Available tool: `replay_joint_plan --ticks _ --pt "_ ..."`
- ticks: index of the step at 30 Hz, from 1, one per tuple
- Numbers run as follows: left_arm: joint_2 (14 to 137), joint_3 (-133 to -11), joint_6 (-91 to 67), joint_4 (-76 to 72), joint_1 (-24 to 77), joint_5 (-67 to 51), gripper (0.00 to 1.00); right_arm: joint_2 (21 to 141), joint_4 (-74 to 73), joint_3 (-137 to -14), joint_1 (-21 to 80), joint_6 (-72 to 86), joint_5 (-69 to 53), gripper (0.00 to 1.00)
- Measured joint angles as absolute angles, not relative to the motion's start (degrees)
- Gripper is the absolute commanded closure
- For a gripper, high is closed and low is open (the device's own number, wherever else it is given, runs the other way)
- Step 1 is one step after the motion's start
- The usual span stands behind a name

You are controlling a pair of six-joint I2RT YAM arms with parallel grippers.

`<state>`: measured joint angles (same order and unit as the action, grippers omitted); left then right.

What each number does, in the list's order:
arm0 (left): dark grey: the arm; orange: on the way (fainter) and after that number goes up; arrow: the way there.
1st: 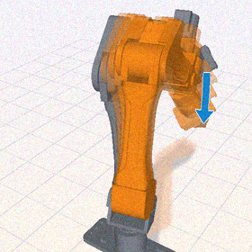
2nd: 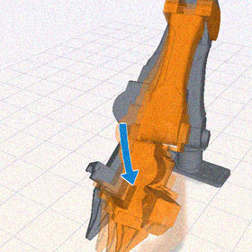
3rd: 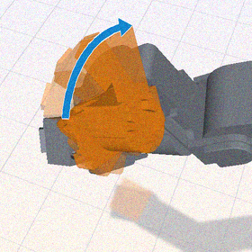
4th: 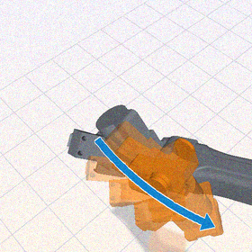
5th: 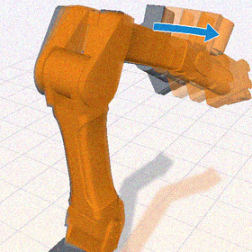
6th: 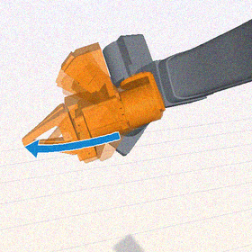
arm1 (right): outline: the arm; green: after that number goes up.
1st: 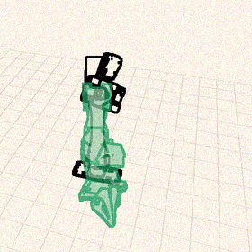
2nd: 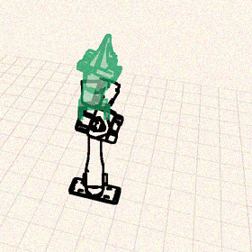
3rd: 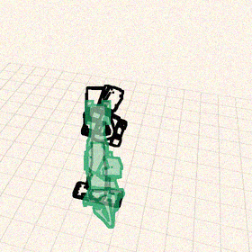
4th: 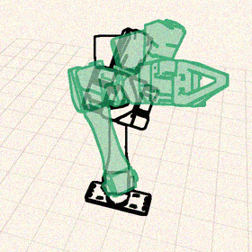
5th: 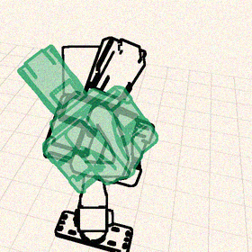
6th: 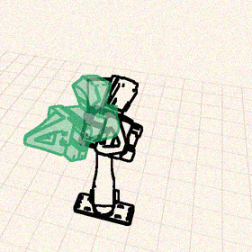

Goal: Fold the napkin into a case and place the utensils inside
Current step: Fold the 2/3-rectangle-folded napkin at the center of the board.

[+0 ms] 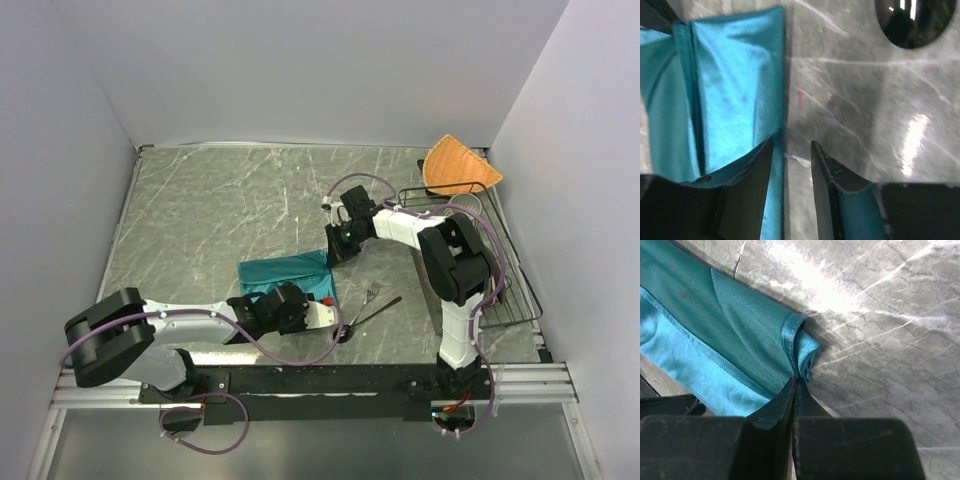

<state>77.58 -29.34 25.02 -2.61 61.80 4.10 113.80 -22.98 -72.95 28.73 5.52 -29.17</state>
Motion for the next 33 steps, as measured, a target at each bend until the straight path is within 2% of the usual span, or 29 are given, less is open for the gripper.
replay_joint_plan --ticks 7,14,20,30,33 --pt "82.6 -31.7 26.2 -6.8 62.3 8.5 0.61 113.8 -23.1 -73.1 28.8 5.8 -29.1 1.0" --pt "85.6 -33.8 25.4 -6.8 61.9 9.8 0.88 113.8 -23.2 -73.2 29.0 5.7 -28.8 1.0" --pt "85.1 -36.0 24.3 -1.5 60.4 5.8 0.99 113.8 -23.4 -73.4 29.1 5.5 -28.7 1.0" --pt "84.9 -37.7 23.7 2.9 56.7 2.8 0.99 113.9 -23.4 -73.5 29.1 5.5 -28.7 1.0" --pt "84.9 -37.8 23.8 2.9 55.9 3.3 0.84 113.9 -23.4 -73.5 29.2 5.5 -28.7 1.0"
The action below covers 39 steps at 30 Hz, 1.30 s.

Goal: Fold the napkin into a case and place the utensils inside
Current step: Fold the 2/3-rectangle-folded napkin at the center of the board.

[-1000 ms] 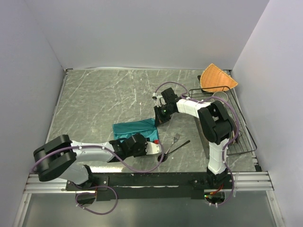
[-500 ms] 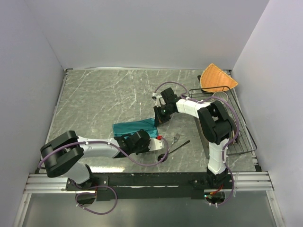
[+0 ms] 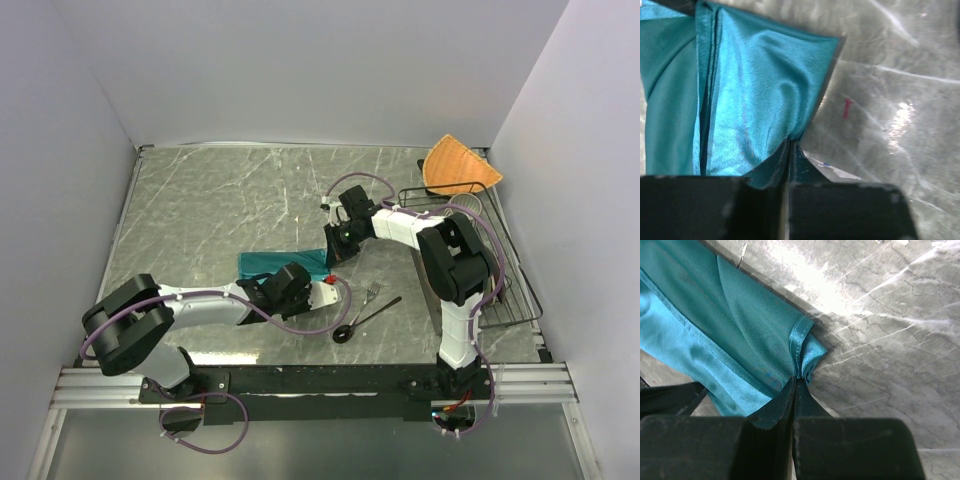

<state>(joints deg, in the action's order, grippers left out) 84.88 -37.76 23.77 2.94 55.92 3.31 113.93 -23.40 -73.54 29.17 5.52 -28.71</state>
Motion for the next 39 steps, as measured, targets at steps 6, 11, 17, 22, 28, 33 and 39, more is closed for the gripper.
replay_joint_plan --ticks 6,11,17,22,28,33,39 --pt "84.9 -37.4 25.5 2.0 55.7 4.7 0.63 113.9 -23.4 -73.5 29.2 5.5 -28.6 1.0" --pt "84.6 -36.3 26.8 0.1 55.7 4.8 0.74 114.0 -23.4 -73.6 29.3 5.6 -28.6 1.0" --pt "85.0 -36.1 28.5 -0.6 55.7 3.7 0.69 113.9 -23.4 -73.6 29.3 5.7 -28.5 1.0" --pt "85.0 -36.2 30.2 -0.6 55.5 2.4 0.7 114.0 -23.4 -73.6 29.3 5.7 -28.5 1.0" --pt "85.8 -37.5 30.9 1.5 55.0 -0.3 0.99 114.0 -23.4 -73.6 29.3 5.7 -28.5 1.0" --pt "86.5 -40.2 30.6 5.8 52.5 -4.7 0.99 114.1 -23.6 -73.8 29.3 5.7 -28.5 1.0" --pt "88.8 -46.2 29.7 13.8 47.7 -12.3 0.99 114.1 -23.6 -73.9 29.3 5.7 -28.6 1.0"
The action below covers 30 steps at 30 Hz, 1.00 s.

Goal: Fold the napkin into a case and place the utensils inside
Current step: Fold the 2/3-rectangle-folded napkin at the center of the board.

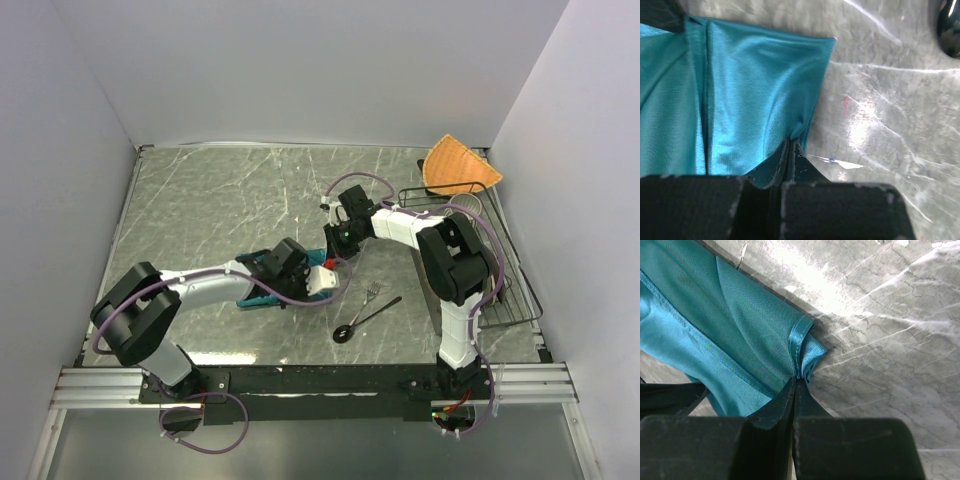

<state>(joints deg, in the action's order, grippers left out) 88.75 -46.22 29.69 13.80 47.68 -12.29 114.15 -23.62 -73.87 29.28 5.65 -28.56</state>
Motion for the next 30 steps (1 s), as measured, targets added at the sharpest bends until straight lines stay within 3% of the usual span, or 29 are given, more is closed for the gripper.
replay_joint_plan --ticks 8,9,10,13,16,25,30 --pt "90.5 -53.8 27.9 20.5 41.3 -20.8 0.99 114.3 -23.6 -74.0 29.3 5.7 -28.7 1.0" --pt "91.0 -54.7 27.8 21.0 40.6 -21.5 0.96 114.3 -23.6 -74.0 29.3 5.6 -28.7 1.0" --pt "91.2 -55.2 27.8 21.1 40.2 -21.8 0.83 114.3 -23.6 -74.0 29.3 5.6 -28.7 1.0" --pt "91.3 -55.0 27.9 20.7 39.8 -21.7 0.63 114.5 -23.6 -74.3 29.3 5.6 -28.8 1.0" --pt "90.2 -51.8 27.8 18.4 41.0 -20.2 0.56 114.5 -23.6 -74.3 29.4 5.5 -28.8 1.0" --pt "87.9 -43.7 28.3 13.3 46.4 -15.0 0.53 114.6 -23.6 -74.4 29.4 5.5 -28.8 1.0" --pt "88.1 -43.2 28.3 10.8 47.0 -13.5 0.64 114.6 -23.6 -74.4 29.4 5.4 -28.8 1.0"
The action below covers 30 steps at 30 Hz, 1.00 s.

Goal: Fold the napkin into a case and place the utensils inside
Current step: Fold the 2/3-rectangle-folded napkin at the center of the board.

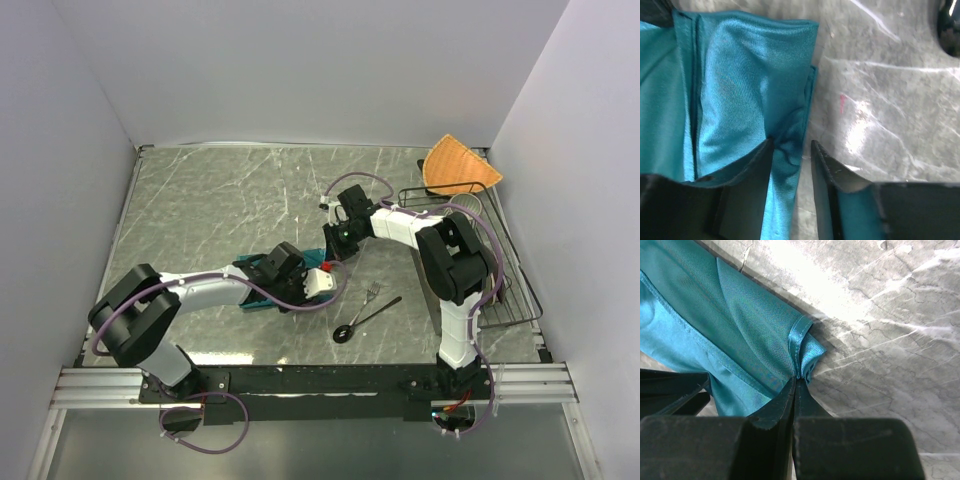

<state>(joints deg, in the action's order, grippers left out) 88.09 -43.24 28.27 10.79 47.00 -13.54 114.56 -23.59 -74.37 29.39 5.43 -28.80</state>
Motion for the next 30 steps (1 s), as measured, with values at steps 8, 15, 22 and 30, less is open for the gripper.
replay_joint_plan --ticks 8,15,22,30 --pt "90.3 -44.1 29.0 7.4 47.0 -12.0 0.9 114.6 -23.6 -74.3 29.4 5.4 -28.8 1.0" --pt "91.0 -45.9 29.2 9.0 45.6 -13.4 0.99 114.6 -23.6 -74.3 29.4 5.0 -28.9 1.0" --pt "91.0 -51.9 28.2 18.5 40.1 -19.4 0.99 114.6 -23.5 -74.3 29.4 4.9 -29.0 1.0" --pt "93.6 -59.8 27.8 25.1 36.4 -26.9 0.99 114.6 -23.5 -74.3 29.4 4.7 -29.0 1.0"
